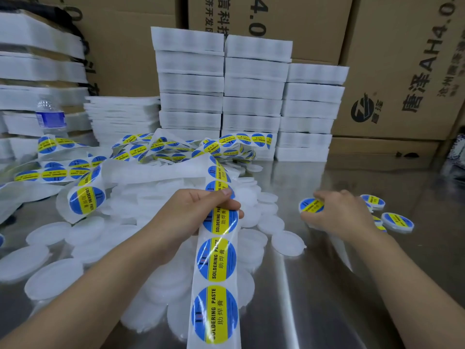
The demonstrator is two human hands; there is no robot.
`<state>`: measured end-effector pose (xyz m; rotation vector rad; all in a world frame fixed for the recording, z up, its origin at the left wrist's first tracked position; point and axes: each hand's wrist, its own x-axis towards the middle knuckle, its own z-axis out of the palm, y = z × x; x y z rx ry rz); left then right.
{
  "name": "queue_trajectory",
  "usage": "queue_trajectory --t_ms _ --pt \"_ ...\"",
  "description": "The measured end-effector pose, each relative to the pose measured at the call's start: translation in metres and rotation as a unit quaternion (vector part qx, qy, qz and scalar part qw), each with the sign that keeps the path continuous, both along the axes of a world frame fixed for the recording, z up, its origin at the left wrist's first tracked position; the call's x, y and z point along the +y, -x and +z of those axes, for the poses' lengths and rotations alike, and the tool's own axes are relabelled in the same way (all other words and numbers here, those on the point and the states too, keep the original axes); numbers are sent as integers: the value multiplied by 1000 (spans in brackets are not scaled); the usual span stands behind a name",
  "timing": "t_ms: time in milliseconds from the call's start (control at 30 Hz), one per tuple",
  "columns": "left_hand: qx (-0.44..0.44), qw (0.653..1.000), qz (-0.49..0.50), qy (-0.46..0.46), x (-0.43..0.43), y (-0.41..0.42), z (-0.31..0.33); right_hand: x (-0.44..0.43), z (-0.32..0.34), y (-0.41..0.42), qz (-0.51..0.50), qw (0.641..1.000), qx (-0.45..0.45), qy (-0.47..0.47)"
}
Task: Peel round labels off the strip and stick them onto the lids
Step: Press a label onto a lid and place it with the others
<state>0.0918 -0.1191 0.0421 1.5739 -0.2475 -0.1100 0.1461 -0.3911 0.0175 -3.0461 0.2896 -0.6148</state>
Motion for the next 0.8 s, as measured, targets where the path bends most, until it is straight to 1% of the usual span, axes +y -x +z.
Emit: queue_trajectory --t_ms 100,267,367,400,433,467,533,567,600,700,800 --pt "-2 1000 0 -5 1 0 0 -2 -4 -4 -11 999 20 22" --pt "-12 1000 5 -12 2 -1 -1 -4 -8 -3 -50 998 42 4" --pt "-14 1000 3 -20 3 0 0 -1 -6 -2 -31 999 34 19" --pt "-16 1000 2 -21 3 0 0 2 -5 -1 -13 1000 19 6" --pt "-17 1000 1 -21 3 0 0 6 -4 -1 13 1000 -1 -27" --pt "-18 1000 0 -21 3 0 1 11 -3 0 45 995 -21 -81" --pt "-22 1000 -1 -21 3 -1 1 23 -4 0 102 972 -47 -205" --pt "-24 1000 -4 -20 3 -1 0 29 -5 1 116 959 -40 -255" --pt "-25 999 -7 -19 4 -2 0 32 -6 1 121 951 -20 -285" --pt "-31 999 -17 -22 6 -2 0 34 -12 0 117 946 38 -299" --pt "-38 999 -23 -22 7 -3 -1 30 -15 -5 93 948 44 -300"
